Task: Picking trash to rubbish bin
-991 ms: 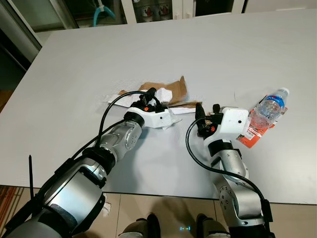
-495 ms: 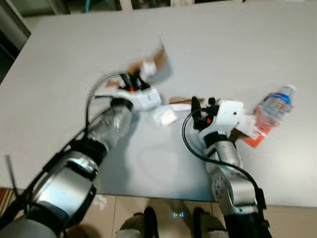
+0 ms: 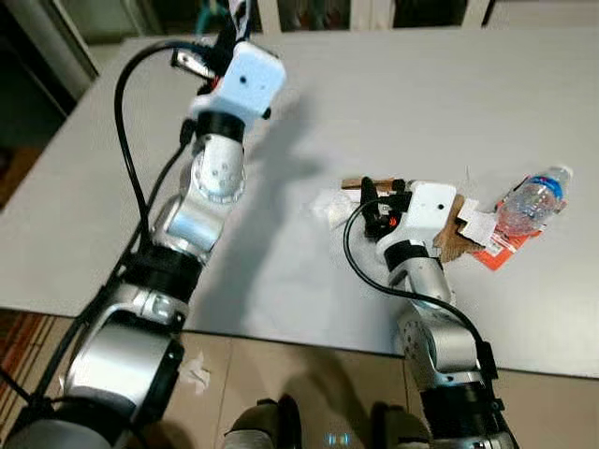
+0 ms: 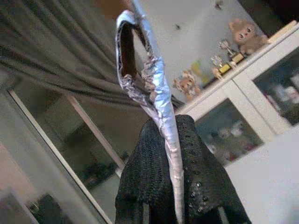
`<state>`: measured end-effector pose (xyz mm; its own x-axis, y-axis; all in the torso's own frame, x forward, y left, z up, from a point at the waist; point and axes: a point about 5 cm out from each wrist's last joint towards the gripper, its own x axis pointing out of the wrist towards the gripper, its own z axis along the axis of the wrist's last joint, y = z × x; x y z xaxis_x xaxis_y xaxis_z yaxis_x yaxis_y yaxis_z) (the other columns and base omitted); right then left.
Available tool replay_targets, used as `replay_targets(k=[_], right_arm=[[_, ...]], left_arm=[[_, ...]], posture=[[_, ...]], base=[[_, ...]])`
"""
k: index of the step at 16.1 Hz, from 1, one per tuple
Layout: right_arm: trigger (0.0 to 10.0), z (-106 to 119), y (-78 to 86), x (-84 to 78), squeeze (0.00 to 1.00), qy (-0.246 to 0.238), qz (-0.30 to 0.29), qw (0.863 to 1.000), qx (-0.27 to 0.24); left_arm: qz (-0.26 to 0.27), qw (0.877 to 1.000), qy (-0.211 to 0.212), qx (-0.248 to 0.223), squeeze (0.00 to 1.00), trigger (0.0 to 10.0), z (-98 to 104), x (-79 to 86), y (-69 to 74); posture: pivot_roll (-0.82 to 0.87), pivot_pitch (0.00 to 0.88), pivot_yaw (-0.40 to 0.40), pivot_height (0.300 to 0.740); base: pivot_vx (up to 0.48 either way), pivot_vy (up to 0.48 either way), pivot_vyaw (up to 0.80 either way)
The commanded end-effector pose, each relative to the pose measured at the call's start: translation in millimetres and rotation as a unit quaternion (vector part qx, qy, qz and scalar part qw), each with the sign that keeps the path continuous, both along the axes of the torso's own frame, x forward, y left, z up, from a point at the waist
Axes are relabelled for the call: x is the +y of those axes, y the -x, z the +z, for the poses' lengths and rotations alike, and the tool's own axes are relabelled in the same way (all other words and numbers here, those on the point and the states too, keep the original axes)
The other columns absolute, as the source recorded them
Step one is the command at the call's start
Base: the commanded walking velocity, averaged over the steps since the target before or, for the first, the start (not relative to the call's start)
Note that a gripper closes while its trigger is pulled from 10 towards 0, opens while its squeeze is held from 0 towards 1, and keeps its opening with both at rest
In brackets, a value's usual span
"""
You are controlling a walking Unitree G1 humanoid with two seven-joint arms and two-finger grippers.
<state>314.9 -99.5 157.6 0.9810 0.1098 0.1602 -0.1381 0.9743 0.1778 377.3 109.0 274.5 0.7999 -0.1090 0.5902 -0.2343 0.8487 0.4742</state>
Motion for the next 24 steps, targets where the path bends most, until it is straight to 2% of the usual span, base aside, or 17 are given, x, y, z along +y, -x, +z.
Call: replay_targets(k=[1, 2, 3, 4, 5, 9, 11, 14, 16, 17, 18, 23, 24], right_arm=[[10.0, 4, -2.1, 2.9, 0.0, -0.004, 0.007, 1.0, -0.008], [10.0, 3, -2.6, 3.1, 0.0, -0.002, 0.009, 1.0, -0.007], [10.0, 1, -3.9, 4.0, 0.0, 0.006, 0.015, 1.0, 0.001], [10.0, -5, -4.3, 7.3, 0.99, 0.01, 0.029, 0.999, 0.014], [10.0, -7, -3.9, 9.3, 1.0, 0.007, 0.036, 0.999, 0.018], [10.0, -8, -2.7, 18.4, 1.0, 0.008, 0.062, 0.998, 0.018], [10.0, -8, -2.5, 22.5, 1.0, 0.008, 0.074, 0.997, 0.018], [10.0, -17, -2.8, 28.4, 1.0, 0.04, 0.083, 0.994, 0.051], [10.0, -18, -2.1, 29.1, 1.0, 0.046, 0.084, 0.994, 0.054], [10.0, -17, -2.5, 28.8, 0.11, 0.049, 0.081, 0.994, 0.052], [10.0, -17, -3.2, 28.0, 0.0, 0.052, 0.078, 0.994, 0.054], [10.0, -25, -4.7, 21.2, 0.0, 0.066, 0.061, 0.992, 0.088], [10.0, -27, -5.7, 19.7, 0.0, 0.069, 0.058, 0.991, 0.097]], left_arm=[[-0.005, 0.997, 0.022, 0.073, 0.0, 10.0, -33, 6.0, 0.7], [-0.008, 0.995, 0.029, 0.095, 0.0, 10.0, -45, 6.4, 2.6], [-0.014, 0.989, 0.049, 0.136, 0.0, 10.0, -64, 7.7, 7.1], [-0.013, 0.979, 0.078, 0.187, 0.0, 10.0, -92, 12.1, 15.2], [-0.009, 0.975, 0.086, 0.205, 0.0, 10.0, -101, 15.1, 18.8], [-0.007, 0.973, 0.079, 0.218, 0.0, 10.0, -110, 20.2, 29.0], [-0.001, 0.974, 0.083, 0.213, 0.0, 10.0, -105, 24.4, 27.7], [0.008, 0.975, 0.081, 0.206, 0.0, 10.0, -97, 30.4, 23.3], [0.008, 0.975, 0.08, 0.207, 0.0, 10.0, -97, 30.9, 24.0], [0.006, 0.975, 0.077, 0.21, 0.0, 10.0, -98, 29.9, 25.0], [0.004, 0.975, 0.071, 0.211, 0.0, 10.0, -99, 28.8, 25.9], [-0.002, 0.974, 0.073, 0.215, 0.0, 10.0, -101, 26.1, 32.3], [-0.031, 0.975, 0.075, 0.207, 0.0, 10.0, -94, 27.9, 30.1]], posture=[[-0.06, 0.052, 0.12, 0.72], [-0.06, 0.05, 0.12, 0.72], [-0.06, 0.046, 0.118, 0.72], [-0.06, 0.042, 0.115, 0.72], [-0.06, 0.04, 0.115, 0.72], [-0.04, 0.033, 0.105, 0.72], [-0.05, 0.033, 0.105, 0.72], [-0.05, 0.043, 0.107, 0.72], [-0.05, 0.055, 0.107, 0.72], [-0.05, 0.06, 0.106, 0.72], [-0.05, 0.066, 0.104, 0.72], [-0.04, 0.102, 0.09, 0.72], [-0.04, 0.12, 0.079, 0.72]], base=[[0.0, 0.0, 0.0], [0.0, 0.0, 0.0], [0.0, 0.0, 0.0], [0.0, 0.0, 0.0], [0.0, 0.0, 0.0], [0.0, 0.0, 0.0], [0.0, 0.0, 0.0], [0.0, 0.0, 0.0], [0.0, 0.0, 0.0], [0.0, 0.0, 0.0], [0.0, 0.0, 0.0], [0.0, 0.0, 0.0], [0.0, 0.0, 0.0]])
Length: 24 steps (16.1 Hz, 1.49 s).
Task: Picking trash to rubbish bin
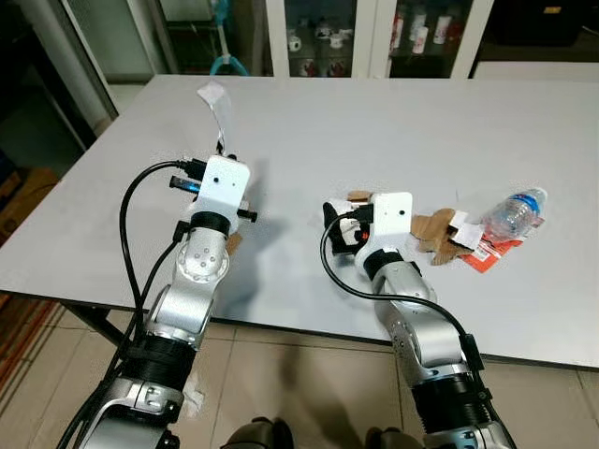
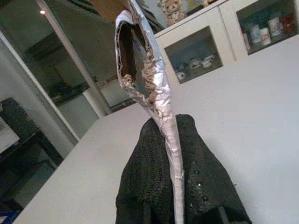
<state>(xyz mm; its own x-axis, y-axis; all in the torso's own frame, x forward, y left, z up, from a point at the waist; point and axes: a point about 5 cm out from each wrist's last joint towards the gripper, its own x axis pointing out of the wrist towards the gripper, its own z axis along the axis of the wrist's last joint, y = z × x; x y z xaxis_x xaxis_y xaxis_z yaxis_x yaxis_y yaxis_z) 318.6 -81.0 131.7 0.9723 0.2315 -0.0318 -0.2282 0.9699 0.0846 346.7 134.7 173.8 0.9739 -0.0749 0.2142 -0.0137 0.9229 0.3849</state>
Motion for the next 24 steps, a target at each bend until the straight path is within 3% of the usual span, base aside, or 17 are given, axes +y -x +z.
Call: replay_targets(k=[1, 3, 4, 5, 8, 12, 20, 24], right_arm=[[10.0, -2, -2.9, -0.8, 0.0, 0.008, -0.003, 1.0, 0.016], [10.0, -3, -4.7, -6.1, 0.0, 0.012, -0.005, 1.0, 0.021], [10.0, -5, -6.2, -8.3, 0.0, 0.017, -0.004, 1.0, 0.024], [10.0, -6, -7.7, -9.0, 0.0, 0.02, -0.004, 0.999, 0.025], [10.0, -4, -8.7, -6.7, 0.0, 0.014, -0.005, 1.0, 0.026], [10.0, -12, -8.0, 0.4, 0.0, 0.011, 0.017, 0.999, 0.043], [10.0, -16, -8.8, 29.1, 0.0, -0.017, 0.073, 0.995, 0.061], [10.0, -26, -5.9, 33.3, 0.0, -0.013, 0.085, 0.993, 0.076]], left_arm=[[-0.046, 0.998, -0.01, -0.029, 0.0, 10.0, 18, 4.6, -4.5], [-0.106, 0.99, -0.09, -0.036, 0.0, 10.0, 46, 16.4, -24.1], [-0.107, 0.986, -0.117, -0.046, 0.0, 10.0, 69, 27.9, -36.2], [-0.106, 0.98, -0.164, -0.037, 0.0, 10.0, 77, 33.9, -43.3], [-0.123, 0.964, -0.237, 0.003, 0.0, 10.0, 60, 34.8, -46.1], [-0.163, 0.955, -0.247, 0.025, 0.0, 10.0, 35, 23.3, -42.9], [-0.182, 0.954, -0.238, 0.03, 0.0, 10.0, 25, 20.6, -38.2], [-0.19, 0.951, -0.243, 0.033, 0.0, 10.0, 19, 16.3, -35.5]], posture=[[-0.03, 0.127, 0.073, 0.72], [-0.01, 0.142, 0.071, 0.72], [0.0, 0.152, 0.078, 0.72], [0.0, 0.157, 0.085, 0.72], [-0.01, 0.168, 0.086, 0.72], [-0.01, 0.196, 0.073, 0.72], [0.02, 0.23, 0.064, 0.72], [0.02, 0.227, 0.06, 0.72]], base=[[0.0, 0.0, 0.0], [0.0, 0.0, 0.0], [0.0, 0.0, 0.0], [0.0, 0.0, 0.0], [0.0, 0.0, 0.0], [0.0, 0.0, 0.0], [0.0, 0.0, 0.0], [0.0, 0.0, 0.0]])
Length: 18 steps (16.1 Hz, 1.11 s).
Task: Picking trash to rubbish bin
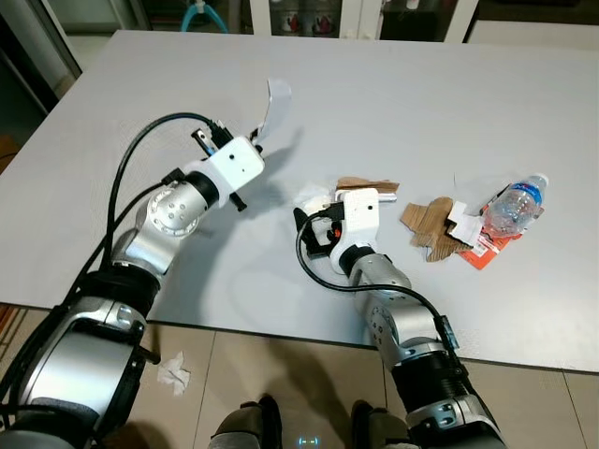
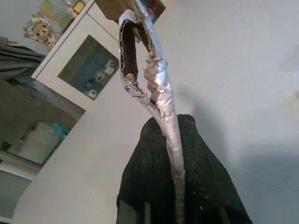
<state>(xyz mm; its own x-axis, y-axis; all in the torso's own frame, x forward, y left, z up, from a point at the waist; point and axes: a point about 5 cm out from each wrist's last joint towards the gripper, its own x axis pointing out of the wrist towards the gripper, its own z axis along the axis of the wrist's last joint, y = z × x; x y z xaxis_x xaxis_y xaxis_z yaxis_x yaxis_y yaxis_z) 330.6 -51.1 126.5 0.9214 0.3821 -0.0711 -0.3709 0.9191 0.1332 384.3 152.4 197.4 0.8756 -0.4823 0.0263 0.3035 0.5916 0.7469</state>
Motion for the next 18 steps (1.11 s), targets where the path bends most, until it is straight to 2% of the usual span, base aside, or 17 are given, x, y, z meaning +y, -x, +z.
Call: replay_targets(k=[1, 2, 3, 18], right_arm=[[0.6, -22.3, 7.7, 3.6, 0.0, 0.006, 0.01, 0.999, 0.049], [0.6, -22.4, 7.9, 3.7, 0.0, 0.006, 0.011, 0.999, 0.049], [0.0, -23.0, 8.0, 3.7, 0.0, 0.006, 0.012, 0.999, 0.048], [0.0, -25.4, 7.5, -1.8, 0.0, 0.009, 0.005, 0.999, 0.045]], left_arm=[[-0.011, 1.0, -0.013, 0.007, 0.0, 10.0, -5.9, -2.8, 2.8], [-0.011, 1.0, -0.013, 0.007, 0.0, 10.0, -6.1, -3.0, 2.9], [-0.011, 1.0, -0.013, 0.008, 0.0, 10.0, -6.4, -2.9, 2.9], [-0.013, 1.0, -0.005, 0.009, 0.0, 10.0, -10.6, -8.9, 5.5]], posture=[[0.02, 0.226, 0.061, 0.72], [0.02, 0.226, 0.061, 0.72], [0.02, 0.224, 0.062, 0.72], [0.0, 0.187, 0.066, 0.72]], base=[[0.0, 0.0, 0.0], [0.0, 0.0, 0.0], [0.0, 0.0, 0.0], [0.0, 0.0, 0.0]])
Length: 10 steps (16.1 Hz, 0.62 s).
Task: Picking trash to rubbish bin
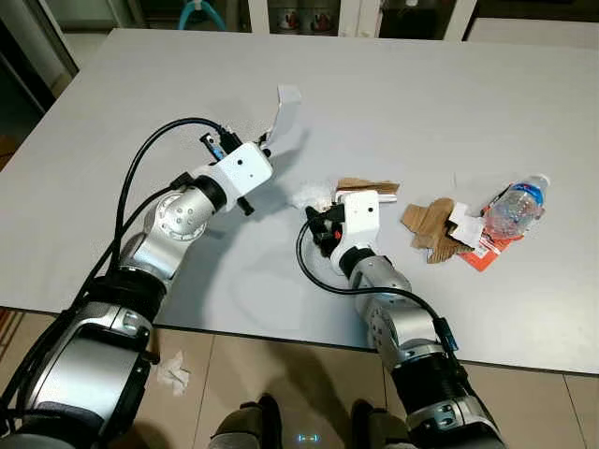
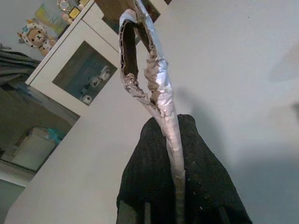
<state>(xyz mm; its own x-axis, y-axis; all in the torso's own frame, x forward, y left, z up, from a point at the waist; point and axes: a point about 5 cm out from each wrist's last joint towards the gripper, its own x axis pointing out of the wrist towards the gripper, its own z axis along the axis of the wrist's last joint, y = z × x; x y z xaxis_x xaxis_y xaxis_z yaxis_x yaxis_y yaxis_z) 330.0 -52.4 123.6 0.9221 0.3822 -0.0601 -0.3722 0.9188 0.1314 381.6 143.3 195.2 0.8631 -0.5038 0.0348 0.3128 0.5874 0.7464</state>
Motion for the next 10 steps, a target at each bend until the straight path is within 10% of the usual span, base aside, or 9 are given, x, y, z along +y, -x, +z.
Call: replay_targets(k=[1, 10], right_arm=[[0.0, -21, 6.4, -1.4, 0.0, 0.011, 0.002, 0.999, 0.047], [0.0, 32, -9.6, -7.1, 0.0, -0.01, -0.007, 0.999, -0.049]], left_arm=[[0.0, 1.0, -0.006, 0.013, 0.0, 10.0, -9, -0.3, 2.9], [0.03, 0.999, 0.02, 0.0, 0.0, 10.0, -10, -5.3, 5.0]], posture=[[0.0, 0.179, 0.065, 0.72], [-0.02, 0.088, 0.06, 0.72]], base=[[0.0, 0.0, 0.0], [0.0, 0.0, 0.0]])
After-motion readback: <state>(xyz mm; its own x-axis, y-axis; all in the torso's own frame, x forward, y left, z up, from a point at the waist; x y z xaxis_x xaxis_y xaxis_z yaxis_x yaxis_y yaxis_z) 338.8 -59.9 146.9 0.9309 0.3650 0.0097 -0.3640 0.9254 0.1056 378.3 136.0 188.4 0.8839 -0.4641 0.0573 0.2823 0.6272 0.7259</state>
